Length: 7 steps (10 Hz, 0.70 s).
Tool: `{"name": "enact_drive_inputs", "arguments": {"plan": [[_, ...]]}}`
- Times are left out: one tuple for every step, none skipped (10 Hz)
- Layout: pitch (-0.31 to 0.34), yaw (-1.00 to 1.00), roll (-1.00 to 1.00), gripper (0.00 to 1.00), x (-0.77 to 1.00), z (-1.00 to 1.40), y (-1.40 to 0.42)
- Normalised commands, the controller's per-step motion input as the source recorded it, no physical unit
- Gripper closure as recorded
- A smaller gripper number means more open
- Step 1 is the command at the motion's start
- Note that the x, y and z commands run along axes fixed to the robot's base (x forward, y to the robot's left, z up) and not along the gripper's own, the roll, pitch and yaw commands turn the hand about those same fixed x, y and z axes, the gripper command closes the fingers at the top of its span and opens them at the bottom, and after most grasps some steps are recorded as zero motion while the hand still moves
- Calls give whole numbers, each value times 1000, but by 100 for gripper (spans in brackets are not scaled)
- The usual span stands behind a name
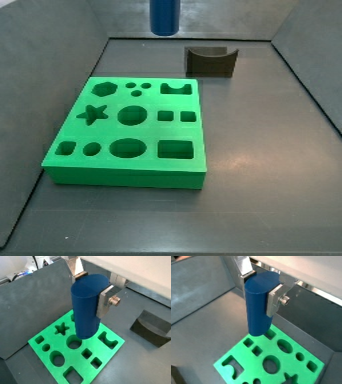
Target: Insert the oval object.
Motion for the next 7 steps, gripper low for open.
{"name": "enact_drive_inputs", "arguments": {"plan": [[-36, -197, 0, 100, -534, -1000, -769], [-34, -206, 0, 100, -500, -1000, -794], [-167, -474, 11, 100, -280, -1000, -754], [-151, -866, 43, 100, -106, -886, -337], [-41, -1000, 0, 100, -14, -800, 0], [-40, -1000, 0, 100, -11, -800, 0], [-24, -1000, 0, 100, 0, -703, -31]]}}
